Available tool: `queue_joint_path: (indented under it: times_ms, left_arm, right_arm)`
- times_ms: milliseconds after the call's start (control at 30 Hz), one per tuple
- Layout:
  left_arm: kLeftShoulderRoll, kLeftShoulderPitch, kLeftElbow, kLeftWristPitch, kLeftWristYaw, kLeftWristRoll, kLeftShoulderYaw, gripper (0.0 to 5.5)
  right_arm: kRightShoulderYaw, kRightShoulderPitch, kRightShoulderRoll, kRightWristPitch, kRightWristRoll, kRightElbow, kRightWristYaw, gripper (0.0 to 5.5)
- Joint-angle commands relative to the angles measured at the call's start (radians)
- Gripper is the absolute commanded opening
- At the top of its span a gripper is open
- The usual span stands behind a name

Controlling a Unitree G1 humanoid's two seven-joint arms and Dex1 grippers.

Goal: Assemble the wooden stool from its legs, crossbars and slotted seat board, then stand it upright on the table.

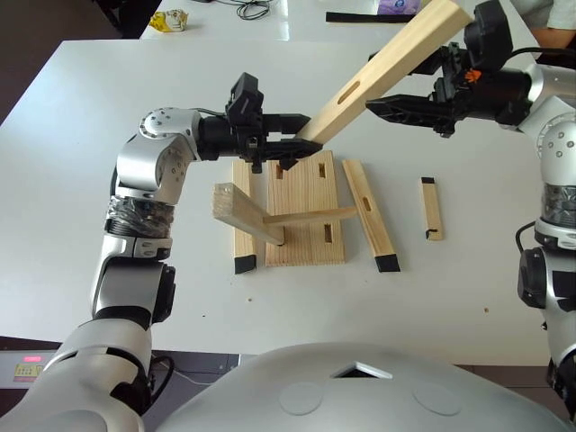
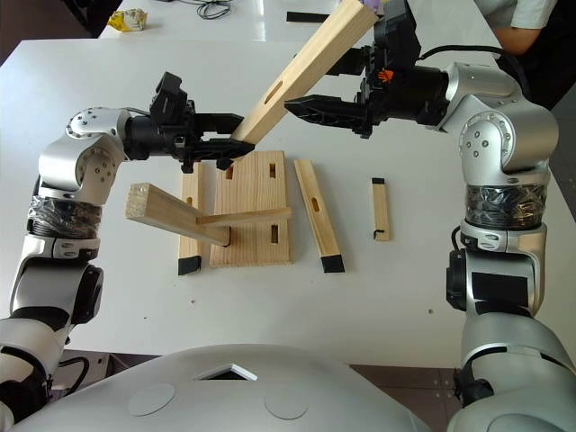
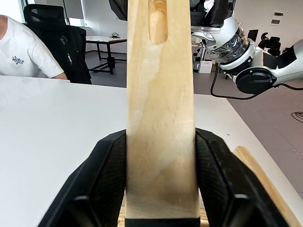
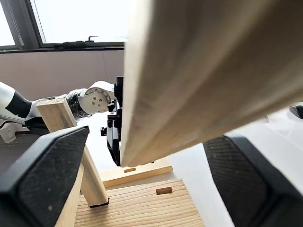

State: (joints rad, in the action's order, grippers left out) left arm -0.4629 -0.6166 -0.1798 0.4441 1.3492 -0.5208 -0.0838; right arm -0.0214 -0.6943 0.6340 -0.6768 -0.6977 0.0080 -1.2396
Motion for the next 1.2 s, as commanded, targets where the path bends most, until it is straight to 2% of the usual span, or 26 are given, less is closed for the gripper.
queue_joint_path:
  times_ms: [33,433,500,1200]
  left_arm:
    - [-0.007,0.007,0.014,-0.014,0.006,0.016,-0.016,2.01]
    - [-0.008,0.01,0.016,-0.027,0.011,0.021,-0.033,2.01]
    - [-0.009,0.011,0.015,-0.026,0.012,0.021,-0.033,2.01]
    - [-0.011,-0.038,-0.044,-0.027,-0.008,0.021,0.015,2.01]
  right_arm:
    - [0.007,-0.013,0.011,-0.017,-0.002,-0.025,-0.003,4.26]
    - [0.011,-0.01,0.0,-0.013,0.005,-0.032,0.009,2.39]
    - [0.014,-0.005,0.0,-0.01,0.005,-0.036,0.009,2.23]
    - [0.076,0.042,0.057,0.05,0.075,-0.05,-0.026,2.16]
